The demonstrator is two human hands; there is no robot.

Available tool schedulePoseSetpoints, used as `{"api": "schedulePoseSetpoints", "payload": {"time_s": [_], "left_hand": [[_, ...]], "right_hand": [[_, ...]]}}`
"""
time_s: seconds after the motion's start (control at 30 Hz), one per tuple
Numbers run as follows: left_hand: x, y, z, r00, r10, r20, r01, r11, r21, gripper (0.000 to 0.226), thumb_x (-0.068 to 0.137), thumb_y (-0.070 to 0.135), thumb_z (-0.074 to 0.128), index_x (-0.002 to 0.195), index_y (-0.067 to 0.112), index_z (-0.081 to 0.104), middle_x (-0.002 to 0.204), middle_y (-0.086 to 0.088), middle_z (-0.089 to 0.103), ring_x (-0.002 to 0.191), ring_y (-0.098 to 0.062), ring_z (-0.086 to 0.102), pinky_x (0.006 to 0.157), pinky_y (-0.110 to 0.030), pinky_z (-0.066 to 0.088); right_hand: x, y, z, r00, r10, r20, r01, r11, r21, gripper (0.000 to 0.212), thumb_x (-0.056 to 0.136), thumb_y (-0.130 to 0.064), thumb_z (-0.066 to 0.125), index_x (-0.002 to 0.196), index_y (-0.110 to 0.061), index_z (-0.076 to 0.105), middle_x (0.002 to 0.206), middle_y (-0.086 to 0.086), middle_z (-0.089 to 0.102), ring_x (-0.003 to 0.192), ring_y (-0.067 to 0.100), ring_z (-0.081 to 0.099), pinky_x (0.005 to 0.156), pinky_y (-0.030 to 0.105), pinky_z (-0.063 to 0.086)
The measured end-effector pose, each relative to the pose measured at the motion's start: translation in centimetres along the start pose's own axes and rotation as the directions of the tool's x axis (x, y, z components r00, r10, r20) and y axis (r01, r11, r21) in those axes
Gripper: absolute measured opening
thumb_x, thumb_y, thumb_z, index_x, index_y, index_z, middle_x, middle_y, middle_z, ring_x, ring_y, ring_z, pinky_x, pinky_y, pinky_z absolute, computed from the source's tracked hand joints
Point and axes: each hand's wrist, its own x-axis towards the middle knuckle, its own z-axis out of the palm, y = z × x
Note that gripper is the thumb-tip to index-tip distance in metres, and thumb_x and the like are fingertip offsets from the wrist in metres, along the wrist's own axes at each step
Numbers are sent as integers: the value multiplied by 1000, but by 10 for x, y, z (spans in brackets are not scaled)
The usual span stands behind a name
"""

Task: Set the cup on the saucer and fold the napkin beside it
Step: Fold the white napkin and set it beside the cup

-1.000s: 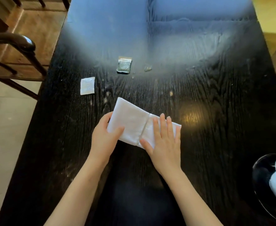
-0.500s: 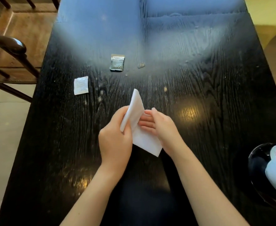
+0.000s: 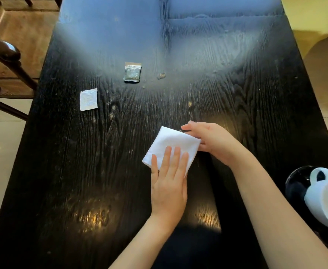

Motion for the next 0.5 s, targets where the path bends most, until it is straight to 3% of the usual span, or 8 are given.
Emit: {"api": "schedulePoseSetpoints", "payload": {"time_s": [0.07, 0.17, 0.3, 0.5], "left_hand": [[-3, -2, 4, 999, 6, 34, -8, 998, 59, 49, 88, 13, 40, 137, 14, 39, 143, -9, 45, 137, -28, 33, 113, -53, 13], [-4, -3, 7, 998, 17, 64, -26, 990, 138, 53, 87, 11, 40, 140, 14, 34, 145, -9, 42, 139, -28, 29, 114, -53, 10], [-2, -3, 9, 993, 29, 116, -56, 970, 235, 58, 87, 11, 42, 143, 11, 27, 148, -11, 36, 140, -27, 22, 113, -53, 8], [-2, -5, 8, 960, 7, 280, -97, 945, 311, 62, 95, 44, 27, 146, 11, 23, 153, -13, 23, 142, -27, 15, 112, -53, 11]], "right_hand": [[-4, 6, -1, 989, -138, -53, 128, 980, -154, 22, 90, -22, 57, 109, -15, 66, 102, 2, 70, 94, 9, 65, 81, 21, 52], [-6, 14, -1, 949, -309, -64, 269, 897, -351, 25, 86, -10, 61, 110, -17, 66, 100, -8, 67, 92, -4, 60, 78, 5, 47], [-4, 25, 3, 899, -427, -98, 354, 840, -412, 25, 85, -6, 59, 106, -17, 68, 100, -7, 69, 94, 2, 62, 83, 12, 48], [-1, 46, 8, 807, -565, -175, 400, 739, -542, 27, 87, -5, 57, 109, -16, 67, 96, -17, 59, 99, 7, 52, 81, 1, 36]]}}
